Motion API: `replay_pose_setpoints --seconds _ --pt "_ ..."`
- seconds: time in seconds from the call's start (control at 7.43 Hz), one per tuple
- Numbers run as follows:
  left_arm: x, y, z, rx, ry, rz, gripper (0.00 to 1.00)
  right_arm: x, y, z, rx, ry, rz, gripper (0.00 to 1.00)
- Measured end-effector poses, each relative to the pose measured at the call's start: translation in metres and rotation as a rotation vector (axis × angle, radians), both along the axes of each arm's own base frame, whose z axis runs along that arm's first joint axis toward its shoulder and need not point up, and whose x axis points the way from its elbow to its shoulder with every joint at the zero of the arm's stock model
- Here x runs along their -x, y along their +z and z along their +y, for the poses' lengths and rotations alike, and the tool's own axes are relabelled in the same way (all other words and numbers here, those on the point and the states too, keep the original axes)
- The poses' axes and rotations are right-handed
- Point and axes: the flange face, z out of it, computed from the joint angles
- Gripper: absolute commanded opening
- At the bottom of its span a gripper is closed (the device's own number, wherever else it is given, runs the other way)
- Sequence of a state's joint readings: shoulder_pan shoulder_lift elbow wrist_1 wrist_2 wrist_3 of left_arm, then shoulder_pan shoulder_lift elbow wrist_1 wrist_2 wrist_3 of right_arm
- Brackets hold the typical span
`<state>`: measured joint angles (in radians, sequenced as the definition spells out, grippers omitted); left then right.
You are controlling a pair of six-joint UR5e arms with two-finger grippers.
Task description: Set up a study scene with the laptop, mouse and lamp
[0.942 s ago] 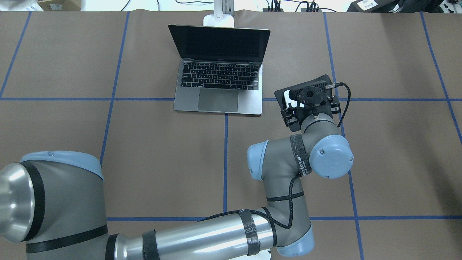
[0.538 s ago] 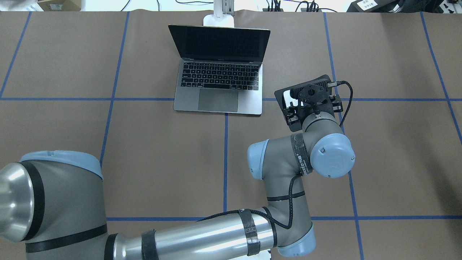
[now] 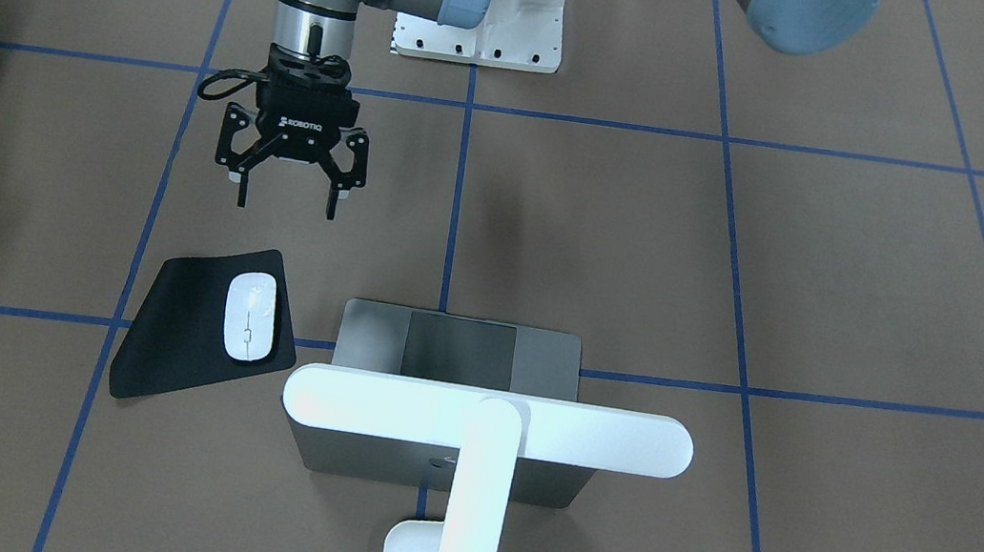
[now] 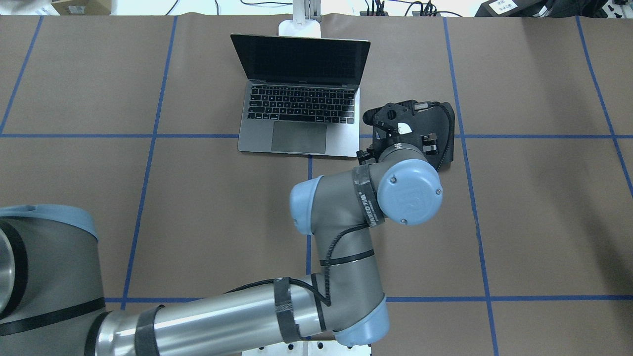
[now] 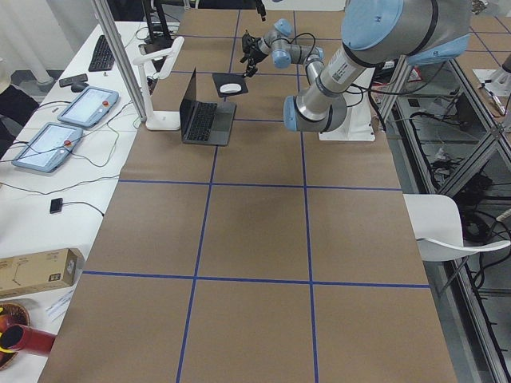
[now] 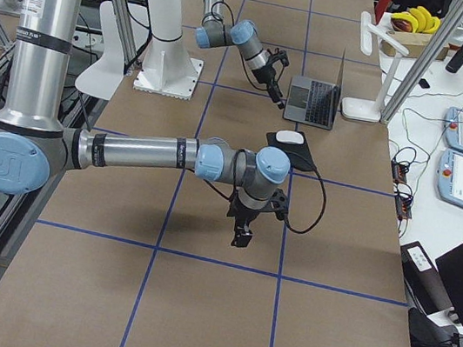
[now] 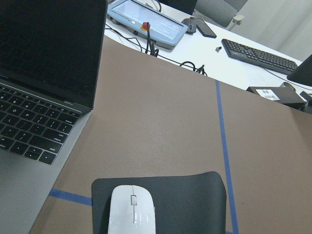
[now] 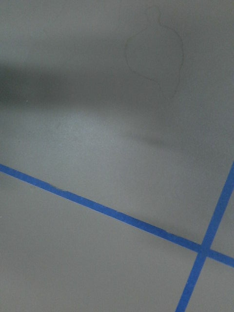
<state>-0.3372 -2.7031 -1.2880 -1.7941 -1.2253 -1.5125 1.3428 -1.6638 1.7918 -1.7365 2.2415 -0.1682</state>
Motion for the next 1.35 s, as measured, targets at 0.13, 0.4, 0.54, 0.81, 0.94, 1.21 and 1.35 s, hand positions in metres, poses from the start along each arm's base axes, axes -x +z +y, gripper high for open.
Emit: replay_pose_setpoints --seconds 0.13,0.4,0.54,0.81,0.94,1.21,1.35 --pt "0.027 0.014 0.0 0.019 0.047 -0.038 1.0 -0.002 0.0 0.0 0.001 0.004 0.001 1.0" --pt "0.069 0.049 -0.018 0.06 0.115 -0.103 1.0 -0.007 0.004 0.0 0.009 0.016 0.002 1.0" --pt "0.092 0.066 -0.039 0.089 0.151 -0.126 1.0 -0.01 0.007 0.0 0.017 0.023 0.002 1.0" --pt "0.146 0.106 -0.09 0.136 0.221 -0.164 1.0 -0.014 0.012 0.002 0.026 0.032 0.005 1.0" --pt "0.176 0.134 -0.11 0.155 0.256 -0.183 1.0 -0.016 0.014 0.003 0.033 0.039 0.006 1.0" --pt "0.238 0.193 -0.138 0.181 0.335 -0.253 1.0 -0.022 0.01 0.0 0.064 0.103 0.014 1.0" --pt "0.267 0.216 -0.148 0.192 0.366 -0.29 1.0 -0.024 0.007 -0.003 0.071 0.135 0.018 1.0"
